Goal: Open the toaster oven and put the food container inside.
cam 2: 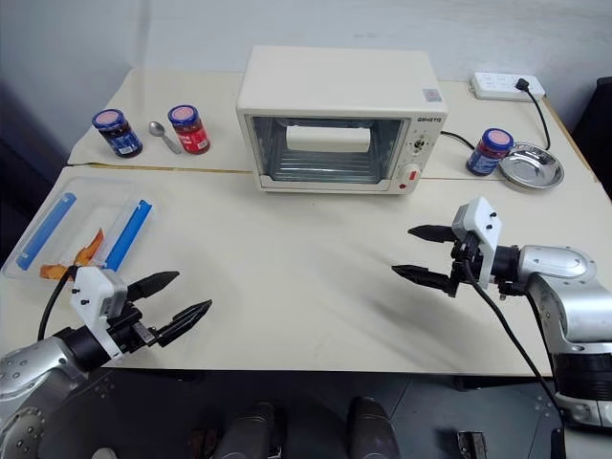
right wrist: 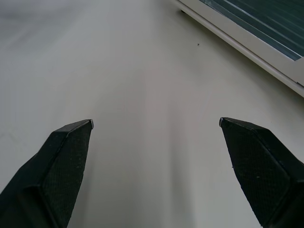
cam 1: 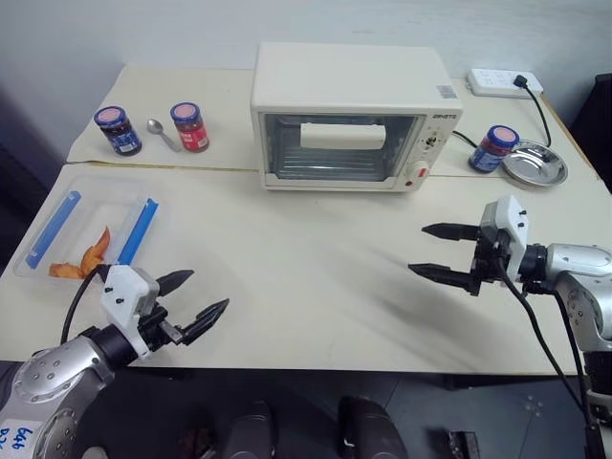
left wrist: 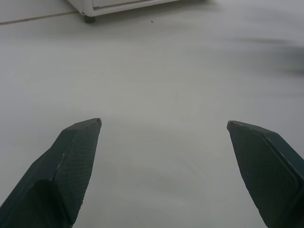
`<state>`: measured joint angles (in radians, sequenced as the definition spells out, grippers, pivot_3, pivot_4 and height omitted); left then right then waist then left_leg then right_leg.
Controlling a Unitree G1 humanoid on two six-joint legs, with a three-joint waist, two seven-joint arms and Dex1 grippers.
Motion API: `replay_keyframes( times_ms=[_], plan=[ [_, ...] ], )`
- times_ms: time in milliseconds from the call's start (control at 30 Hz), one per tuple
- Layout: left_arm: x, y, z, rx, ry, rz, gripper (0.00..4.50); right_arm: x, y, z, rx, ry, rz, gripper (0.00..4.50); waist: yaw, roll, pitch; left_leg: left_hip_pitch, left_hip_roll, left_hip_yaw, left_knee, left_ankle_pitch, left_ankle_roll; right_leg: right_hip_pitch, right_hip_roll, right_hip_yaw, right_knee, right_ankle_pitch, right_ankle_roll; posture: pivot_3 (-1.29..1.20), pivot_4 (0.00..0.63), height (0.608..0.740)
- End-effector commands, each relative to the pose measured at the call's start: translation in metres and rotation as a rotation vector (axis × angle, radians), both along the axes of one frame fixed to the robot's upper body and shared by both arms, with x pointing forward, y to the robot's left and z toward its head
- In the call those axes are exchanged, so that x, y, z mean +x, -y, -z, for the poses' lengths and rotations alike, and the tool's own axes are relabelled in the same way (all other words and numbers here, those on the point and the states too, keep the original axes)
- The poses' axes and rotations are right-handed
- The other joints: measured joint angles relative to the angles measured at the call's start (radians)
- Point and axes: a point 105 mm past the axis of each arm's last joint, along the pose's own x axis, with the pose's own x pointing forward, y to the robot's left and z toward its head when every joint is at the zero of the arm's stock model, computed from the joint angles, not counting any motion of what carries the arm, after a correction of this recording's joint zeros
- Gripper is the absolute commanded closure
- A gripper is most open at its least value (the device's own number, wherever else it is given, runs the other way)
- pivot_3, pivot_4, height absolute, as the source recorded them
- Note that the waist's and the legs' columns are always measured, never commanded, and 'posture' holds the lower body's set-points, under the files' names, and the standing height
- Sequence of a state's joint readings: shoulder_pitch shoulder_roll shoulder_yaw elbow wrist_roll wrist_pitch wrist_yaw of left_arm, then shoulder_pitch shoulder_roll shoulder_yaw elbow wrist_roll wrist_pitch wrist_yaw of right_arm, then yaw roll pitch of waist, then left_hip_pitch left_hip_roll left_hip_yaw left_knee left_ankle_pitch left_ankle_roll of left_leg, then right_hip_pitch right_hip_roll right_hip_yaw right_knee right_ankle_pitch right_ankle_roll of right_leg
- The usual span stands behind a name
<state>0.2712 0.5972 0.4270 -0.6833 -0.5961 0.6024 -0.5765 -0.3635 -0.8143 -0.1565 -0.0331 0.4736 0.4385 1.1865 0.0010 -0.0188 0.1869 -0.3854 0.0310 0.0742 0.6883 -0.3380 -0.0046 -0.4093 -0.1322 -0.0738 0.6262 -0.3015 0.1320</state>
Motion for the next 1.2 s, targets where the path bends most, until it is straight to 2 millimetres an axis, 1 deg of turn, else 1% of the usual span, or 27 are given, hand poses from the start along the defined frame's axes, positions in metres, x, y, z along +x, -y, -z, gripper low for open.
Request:
replay_keyframes(
  times_ms=[33, 167, 367, 500, 700, 767, 833, 933, 1000, 1067, 1200],
  plan=[
    [-0.002, 0.006, -0.006, 0.021, 0.036, 0.012, 0.00, -0.004, -0.004, -0.006, -0.011, 0.021, -0.027, 0.05, 0.000, 0.000, 0.000, 0.000, 0.000, 0.000, 0.000, 0.000, 0.000, 0.000, 0.000, 0.000, 0.000, 0.000, 0.000, 0.00, 0.150, 0.740],
    [-0.001, 0.007, -0.001, 0.034, 0.017, 0.002, 0.00, -0.004, -0.007, -0.003, -0.022, 0.023, -0.022, 0.05, -0.001, 0.000, 0.000, 0.000, 0.000, 0.000, 0.000, 0.000, 0.000, 0.000, 0.000, 0.000, 0.000, 0.000, 0.000, 0.00, 0.150, 0.740],
    [-0.001, 0.009, 0.003, -0.002, -0.021, 0.001, 0.00, 0.000, -0.009, -0.003, 0.006, 0.011, 0.003, 0.05, 0.000, 0.000, 0.000, 0.000, 0.000, 0.000, 0.000, 0.000, 0.000, 0.000, 0.000, 0.000, 0.000, 0.000, 0.000, 0.00, 0.150, 0.740],
    [0.001, 0.012, 0.000, 0.009, -0.003, 0.008, 0.00, 0.000, -0.010, -0.004, 0.020, 0.004, 0.008, 0.05, 0.000, 0.000, 0.000, 0.000, 0.000, 0.000, 0.000, 0.000, 0.000, 0.000, 0.000, 0.000, 0.000, 0.000, 0.000, 0.00, 0.150, 0.740],
    [0.008, 0.015, -0.012, -0.037, 0.035, 0.003, 0.00, 0.003, -0.015, -0.006, 0.055, 0.006, 0.020, 0.05, 0.000, 0.000, 0.000, 0.000, 0.000, 0.000, 0.000, 0.000, 0.000, 0.000, 0.000, 0.000, 0.000, 0.000, 0.000, 0.00, 0.150, 0.740],
    [0.009, 0.020, -0.015, -0.043, 0.043, 0.025, 0.00, 0.006, -0.019, -0.009, 0.082, 0.006, 0.019, 0.05, -0.001, 0.000, 0.000, 0.000, 0.000, 0.000, 0.000, 0.000, 0.000, 0.000, 0.000, 0.000, 0.000, 0.000, 0.000, 0.00, 0.150, 0.740],
    [0.013, 0.028, -0.024, -0.056, 0.062, 0.072, 0.00, 0.017, -0.028, -0.014, 0.120, 0.021, 0.029, 0.05, -0.001, 0.000, 0.000, 0.000, 0.000, 0.000, 0.000, 0.000, 0.000, 0.000, 0.000, 0.000, 0.000, 0.000, 0.000, 0.00, 0.150, 0.740],
    [0.017, 0.037, -0.034, -0.067, 0.077, 0.126, 0.00, 0.031, -0.036, -0.023, 0.166, 0.041, 0.048, 0.05, -0.002, 0.000, 0.000, 0.000, 0.000, 0.000, 0.002, 0.000, -0.001, 0.000, 0.000, 0.000, 0.001, 0.000, 0.000, 0.00, 0.150, 0.740],
    [0.018, 0.043, -0.043, -0.070, 0.091, 0.180, 0.00, 0.044, -0.041, -0.032, 0.215, 0.052, 0.069, 0.05, -0.003, 0.000, 0.000, 0.000, 0.000, 0.000, 0.002, 0.000, -0.001, 0.000, 0.001, 0.000, 0.002, 0.000, 0.000, 0.00, 0.150, 0.740],
    [0.021, 0.048, -0.058, -0.070, 0.117, 0.237, 0.00, 0.059, -0.050, -0.042, 0.266, 0.061, 0.080, 0.05, -0.004, 0.000, 0.000, -0.001, 0.000, 0.000, 0.002, 0.000, -0.001, -0.001, 0.001, 0.000, 0.001, 0.000, 0.000, 0.00, 0.150, 0.740],
    [0.026, 0.050, -0.083, -0.054, 0.167, 0.290, 0.00, 0.082, -0.063, -0.052, 0.281, 0.083, 0.095, 0.05, -0.005, 0.000, 0.000, -0.001, 0.000, 0.000, 0.002, 0.000, -0.001, -0.001, 0.001, 0.000, 0.001, 0.000, 0.000, 0.00, 0.150, 0.740]
  ],
)
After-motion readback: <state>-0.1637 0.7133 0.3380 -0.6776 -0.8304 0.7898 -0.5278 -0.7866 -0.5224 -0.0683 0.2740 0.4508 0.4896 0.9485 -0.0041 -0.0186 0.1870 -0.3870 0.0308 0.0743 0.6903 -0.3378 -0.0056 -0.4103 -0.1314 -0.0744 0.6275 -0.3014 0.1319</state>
